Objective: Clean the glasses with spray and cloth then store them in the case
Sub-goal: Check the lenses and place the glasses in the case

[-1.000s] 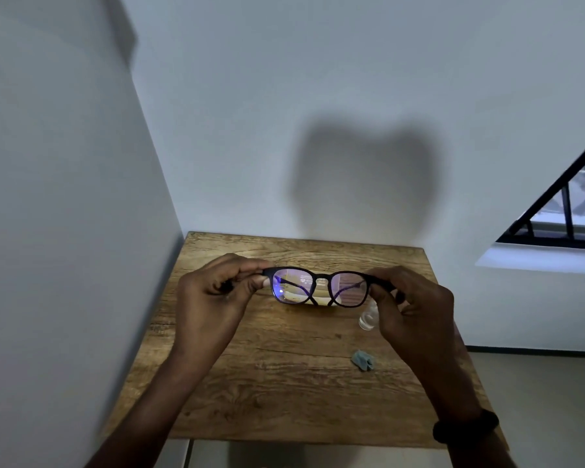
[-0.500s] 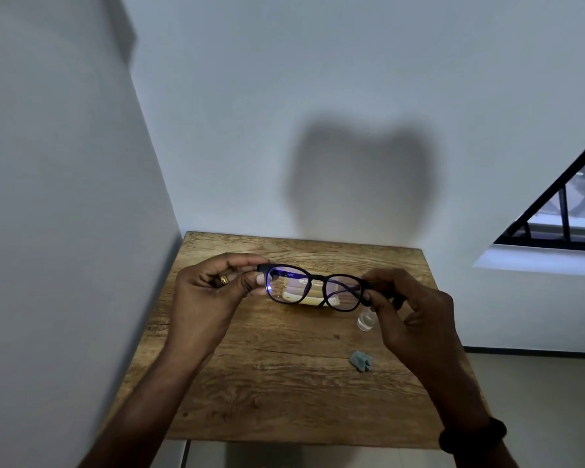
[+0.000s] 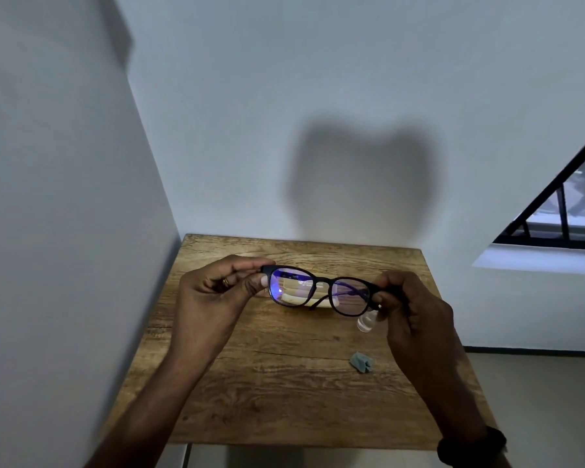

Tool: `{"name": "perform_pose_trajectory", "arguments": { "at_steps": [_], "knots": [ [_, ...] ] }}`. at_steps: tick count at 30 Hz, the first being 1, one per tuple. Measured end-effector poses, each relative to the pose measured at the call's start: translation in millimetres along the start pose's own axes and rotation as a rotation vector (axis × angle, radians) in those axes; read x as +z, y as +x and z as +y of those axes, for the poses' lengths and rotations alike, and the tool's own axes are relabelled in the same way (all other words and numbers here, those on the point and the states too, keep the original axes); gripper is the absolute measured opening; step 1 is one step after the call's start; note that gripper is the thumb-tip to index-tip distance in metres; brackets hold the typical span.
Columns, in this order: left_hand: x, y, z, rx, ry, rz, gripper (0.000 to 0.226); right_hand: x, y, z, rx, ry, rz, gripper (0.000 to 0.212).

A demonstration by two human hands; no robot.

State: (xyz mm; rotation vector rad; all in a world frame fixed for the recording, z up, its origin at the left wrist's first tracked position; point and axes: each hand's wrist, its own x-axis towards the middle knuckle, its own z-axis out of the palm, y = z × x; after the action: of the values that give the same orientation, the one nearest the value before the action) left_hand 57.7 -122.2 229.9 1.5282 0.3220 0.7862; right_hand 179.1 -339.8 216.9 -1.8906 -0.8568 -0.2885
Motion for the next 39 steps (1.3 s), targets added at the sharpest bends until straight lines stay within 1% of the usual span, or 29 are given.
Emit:
{"name": "perform_pose_trajectory", "arguments": {
  "at_steps": [3,7,13,16,17,20,23,25,30,32,34,36,38,39],
  "knots": [
    [0,0,-2,0.014,-0.007,0.01,0.02,4,-2,-6,0.0,0.12,0.066,0.024],
    [0,-1,-4,0.017,-0.014,0.003,0.021,7,-4,-5,0.059,0.313,0.127,0.035],
    [-1,1,-6,0.035,-0.016,-0.015,0.022,4,-1,-3,0.109,0.424,0.174,0.036],
    [1,1,-6,0.054,-0.016,-0.019,0.023,2,-1,-2,0.11,0.394,0.155,0.053],
    [2,1,-7,0.058,-0.019,-0.022,0.023,0,-2,-2,0.1,0.358,0.141,0.054],
    [3,1,-12,0.052,-0.019,-0.032,0.023,-5,-4,-2,0.039,0.228,0.104,0.041],
    [7,0,-18,0.043,-0.008,-0.057,0.021,-11,-7,0,-0.046,0.071,0.082,0.019],
    [12,1,-22,0.034,0.003,-0.082,0.021,-14,-9,6,-0.04,0.026,0.103,0.018],
    [27,10,-30,-0.06,-0.002,-0.223,0.024,-13,-13,25,0.153,0.219,0.185,0.028],
    [32,18,-47,-0.142,-0.022,-0.275,0.023,-10,-15,39,0.251,0.267,0.224,0.028],
    [34,29,-80,-0.205,0.004,-0.292,0.021,-6,-18,56,0.361,0.316,0.268,0.026],
    [34,38,-126,-0.231,0.132,-0.282,0.024,-4,-22,75,0.447,0.328,0.309,0.025],
    [33,46,-172,-0.179,0.36,-0.273,0.028,-2,-28,91,0.504,0.298,0.335,0.025],
    [33,49,-193,-0.154,0.475,-0.295,0.031,-1,-31,98,0.529,0.285,0.338,0.025]
  ]
}}
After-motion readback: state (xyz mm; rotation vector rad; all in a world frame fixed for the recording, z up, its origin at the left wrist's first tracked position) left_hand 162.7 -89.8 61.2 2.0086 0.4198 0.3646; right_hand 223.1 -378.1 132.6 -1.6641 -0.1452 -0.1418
